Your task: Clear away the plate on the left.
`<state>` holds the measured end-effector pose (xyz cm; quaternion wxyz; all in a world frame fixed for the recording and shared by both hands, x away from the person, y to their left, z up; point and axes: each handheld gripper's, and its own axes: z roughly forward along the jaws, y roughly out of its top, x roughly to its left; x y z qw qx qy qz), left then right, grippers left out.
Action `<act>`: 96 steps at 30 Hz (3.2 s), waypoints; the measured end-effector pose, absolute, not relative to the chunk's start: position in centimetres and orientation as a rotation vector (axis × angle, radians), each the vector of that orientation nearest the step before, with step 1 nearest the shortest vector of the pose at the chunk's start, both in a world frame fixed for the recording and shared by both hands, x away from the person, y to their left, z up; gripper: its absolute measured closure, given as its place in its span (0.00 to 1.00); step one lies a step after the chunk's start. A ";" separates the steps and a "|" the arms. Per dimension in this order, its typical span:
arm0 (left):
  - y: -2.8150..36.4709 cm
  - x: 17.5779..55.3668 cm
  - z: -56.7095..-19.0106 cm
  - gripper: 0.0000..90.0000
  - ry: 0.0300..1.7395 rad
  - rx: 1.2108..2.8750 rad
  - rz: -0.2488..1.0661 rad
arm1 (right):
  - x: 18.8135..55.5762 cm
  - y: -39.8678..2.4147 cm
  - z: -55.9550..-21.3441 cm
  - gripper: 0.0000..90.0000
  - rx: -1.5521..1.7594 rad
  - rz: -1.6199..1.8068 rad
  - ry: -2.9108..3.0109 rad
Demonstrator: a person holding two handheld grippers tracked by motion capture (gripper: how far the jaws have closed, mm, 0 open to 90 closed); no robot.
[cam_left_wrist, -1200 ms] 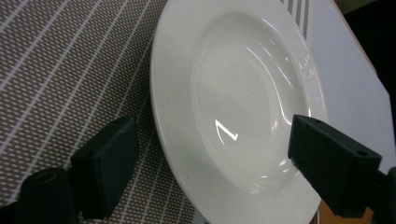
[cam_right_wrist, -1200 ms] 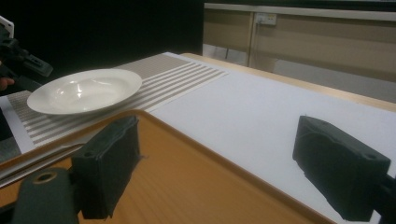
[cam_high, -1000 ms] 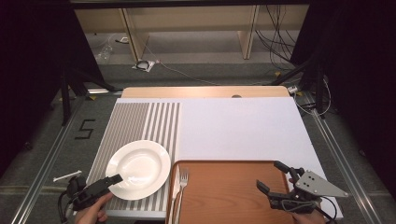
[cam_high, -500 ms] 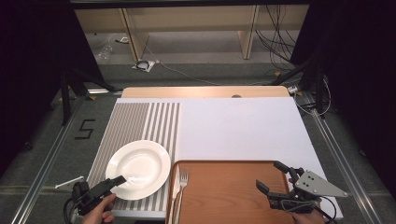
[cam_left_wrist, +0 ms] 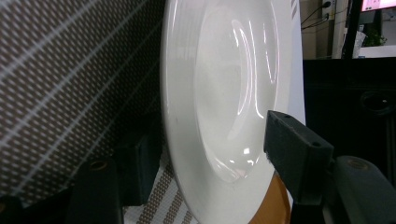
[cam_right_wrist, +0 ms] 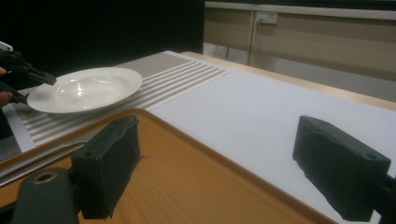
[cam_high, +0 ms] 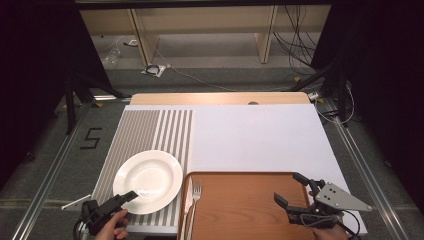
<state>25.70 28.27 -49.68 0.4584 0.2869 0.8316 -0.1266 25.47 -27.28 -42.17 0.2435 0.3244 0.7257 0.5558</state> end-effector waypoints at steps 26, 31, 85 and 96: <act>27.3 25.6 -50.7 0.75 2.075 0.631 -0.284 | 25.5 -27.2 -42.2 0.17 0.884 1.517 1.986; 27.4 25.7 -50.9 0.79 2.076 0.609 -0.303 | 25.4 -27.2 -42.2 0.17 0.886 1.515 1.990; 26.8 26.2 -50.4 0.88 1.901 0.552 -0.467 | 25.6 -27.2 -42.2 0.17 0.881 1.516 1.994; 25.3 26.4 -50.0 0.88 1.849 0.610 -0.529 | 25.6 -27.2 -42.2 0.17 0.883 1.516 1.993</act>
